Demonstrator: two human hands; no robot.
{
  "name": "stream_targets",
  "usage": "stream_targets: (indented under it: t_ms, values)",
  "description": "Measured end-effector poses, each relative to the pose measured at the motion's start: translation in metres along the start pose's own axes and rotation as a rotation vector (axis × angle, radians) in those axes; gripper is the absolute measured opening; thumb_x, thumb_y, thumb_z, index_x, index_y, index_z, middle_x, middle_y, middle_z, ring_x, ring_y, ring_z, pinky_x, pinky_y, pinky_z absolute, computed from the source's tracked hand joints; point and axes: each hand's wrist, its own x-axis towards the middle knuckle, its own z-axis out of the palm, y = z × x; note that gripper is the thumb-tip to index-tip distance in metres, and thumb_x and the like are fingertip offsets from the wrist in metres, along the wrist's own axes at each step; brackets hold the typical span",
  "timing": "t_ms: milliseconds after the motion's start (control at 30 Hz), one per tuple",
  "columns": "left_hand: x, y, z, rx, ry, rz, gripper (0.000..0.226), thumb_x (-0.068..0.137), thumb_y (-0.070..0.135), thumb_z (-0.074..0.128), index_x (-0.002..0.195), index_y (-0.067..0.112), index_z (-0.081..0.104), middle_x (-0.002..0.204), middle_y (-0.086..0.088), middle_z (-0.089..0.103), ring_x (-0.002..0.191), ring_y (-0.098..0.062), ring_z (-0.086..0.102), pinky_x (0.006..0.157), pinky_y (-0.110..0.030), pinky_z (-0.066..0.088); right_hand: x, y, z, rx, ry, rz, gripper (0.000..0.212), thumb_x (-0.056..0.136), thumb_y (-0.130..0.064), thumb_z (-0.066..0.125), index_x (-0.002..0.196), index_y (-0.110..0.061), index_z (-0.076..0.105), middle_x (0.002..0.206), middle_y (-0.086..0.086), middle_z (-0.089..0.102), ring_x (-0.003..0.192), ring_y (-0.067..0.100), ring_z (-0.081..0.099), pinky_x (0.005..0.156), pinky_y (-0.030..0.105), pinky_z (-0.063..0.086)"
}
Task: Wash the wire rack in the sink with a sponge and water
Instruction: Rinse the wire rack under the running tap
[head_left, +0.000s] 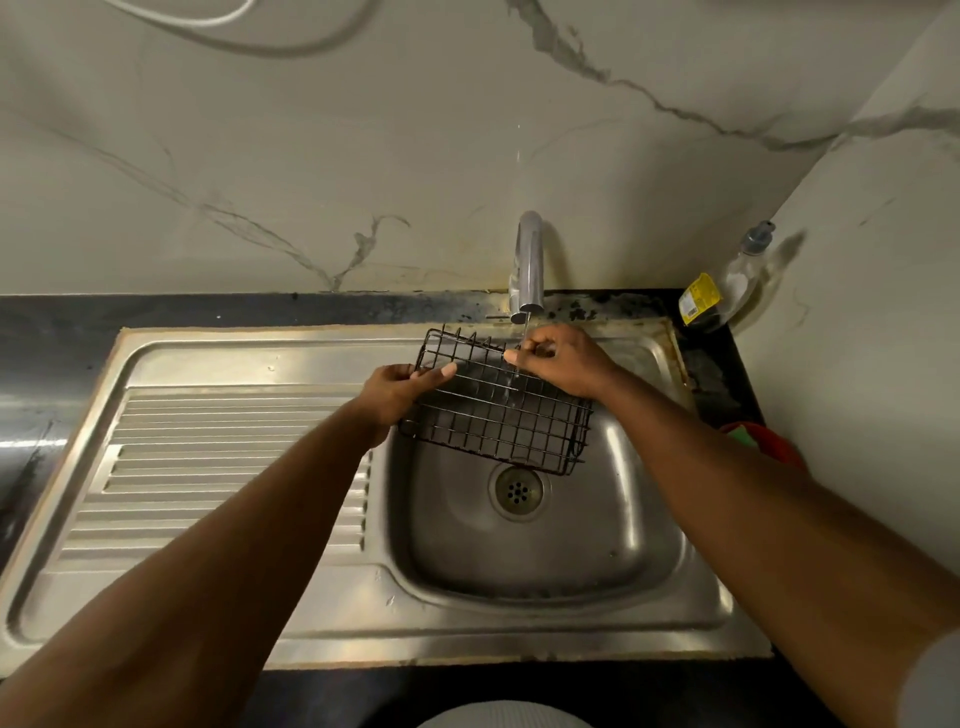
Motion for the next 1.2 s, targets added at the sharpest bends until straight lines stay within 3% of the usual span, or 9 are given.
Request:
stream_targets:
  t_ms: [233, 333, 400, 467, 600, 733, 1000, 1133, 1200]
  values:
    - [-0.003, -0.011, 0.001, -0.061, -0.036, -0.009, 0.051, 0.086, 0.049, 0.079, 0.108, 0.004, 0.072, 0.097, -0.006, 0.078, 0.103, -0.024, 0.070, 0.097, -0.040, 0.055, -0.037, 0.044, 0.004, 0.162, 0.358, 0.368, 0.054, 0.091, -0.072, 0.056, 0.117, -0.025, 0.064, 0.115, -0.003, 0.069, 0.100, 0.016, 0.065, 0.074, 0.028, 0.047]
    - [-0.005, -0.004, 0.015, -0.055, -0.100, -0.025, 0.032, 0.093, 0.042, 0.074, 0.108, 0.015, 0.072, 0.093, 0.001, 0.079, 0.101, -0.019, 0.070, 0.075, -0.023, 0.053, -0.049, 0.061, 0.014, 0.293, 0.360, 0.529, 0.074, 0.091, -0.079, 0.047, 0.127, -0.016, 0.065, 0.116, 0.011, 0.069, 0.107, 0.032, 0.066, 0.079, 0.038, 0.051]
    - [-0.002, -0.001, 0.027, -0.048, -0.100, -0.042, 0.023, 0.096, 0.039, 0.072, 0.109, 0.022, 0.067, 0.102, 0.001, 0.072, 0.102, -0.017, 0.065, 0.075, -0.025, 0.049, -0.055, 0.064, 0.017, 0.492, 0.323, 0.536, 0.078, 0.092, -0.078, 0.046, 0.142, -0.020, 0.058, 0.139, 0.012, 0.062, 0.117, 0.033, 0.064, 0.078, 0.038, 0.055]
    - [0.001, 0.002, 0.038, -0.080, -0.105, -0.086, 0.043, 0.087, 0.053, 0.079, 0.117, 0.025, 0.065, 0.114, -0.002, 0.068, 0.108, -0.024, 0.065, 0.084, -0.033, 0.055, -0.060, 0.069, 0.015, 0.663, 0.358, 0.579, 0.083, 0.081, -0.083, 0.050, 0.145, -0.030, 0.056, 0.147, 0.004, 0.056, 0.124, 0.027, 0.061, 0.078, 0.033, 0.053]
    - [0.016, 0.003, 0.051, -0.113, -0.075, -0.195, 0.116, 0.047, 0.084, 0.086, 0.141, 0.022, 0.057, 0.132, -0.010, 0.063, 0.115, -0.033, 0.064, 0.096, -0.053, 0.058, -0.063, 0.087, 0.002, 0.768, 0.387, 0.629, 0.093, 0.067, -0.091, 0.057, 0.142, -0.036, 0.057, 0.147, 0.002, 0.058, 0.132, 0.028, 0.058, 0.108, 0.050, 0.049]
    - [0.016, 0.019, 0.068, -0.138, -0.084, -0.224, 0.098, 0.069, 0.069, 0.083, 0.145, 0.015, 0.053, 0.133, -0.013, 0.062, 0.117, -0.034, 0.062, 0.101, -0.054, 0.055, -0.064, 0.092, -0.014, 0.735, 0.429, 0.678, 0.080, 0.076, -0.080, 0.061, 0.139, -0.031, 0.062, 0.144, 0.007, 0.060, 0.128, 0.028, 0.060, 0.095, 0.038, 0.052]
    - [0.016, 0.022, 0.048, -0.132, -0.004, -0.220, 0.084, 0.071, 0.078, 0.077, 0.128, 0.018, 0.064, 0.123, -0.012, 0.070, 0.110, -0.031, 0.066, 0.100, -0.051, 0.054, -0.028, 0.062, -0.021, 0.676, 0.344, 0.643, 0.067, 0.086, -0.077, 0.056, 0.137, -0.033, 0.060, 0.131, 0.002, 0.066, 0.113, 0.025, 0.067, 0.080, 0.037, 0.053]
    - [0.016, 0.020, 0.019, -0.134, 0.046, -0.266, 0.117, 0.055, 0.087, 0.080, 0.143, 0.013, 0.055, 0.138, -0.016, 0.063, 0.119, -0.037, 0.063, 0.101, -0.055, 0.054, -0.003, 0.043, -0.011, 0.697, 0.235, 0.629, 0.064, 0.091, -0.073, 0.055, 0.138, -0.030, 0.059, 0.129, 0.004, 0.064, 0.111, 0.026, 0.067, 0.073, 0.034, 0.053]
    - [0.016, 0.022, 0.005, -0.114, 0.059, -0.252, 0.108, 0.071, 0.081, 0.075, 0.149, 0.010, 0.050, 0.138, -0.015, 0.060, 0.118, -0.037, 0.062, 0.095, -0.051, 0.056, 0.002, 0.037, -0.006, 0.746, 0.190, 0.614, 0.058, 0.093, -0.068, 0.056, 0.134, -0.027, 0.062, 0.126, 0.004, 0.066, 0.110, 0.025, 0.066, 0.079, 0.036, 0.054]
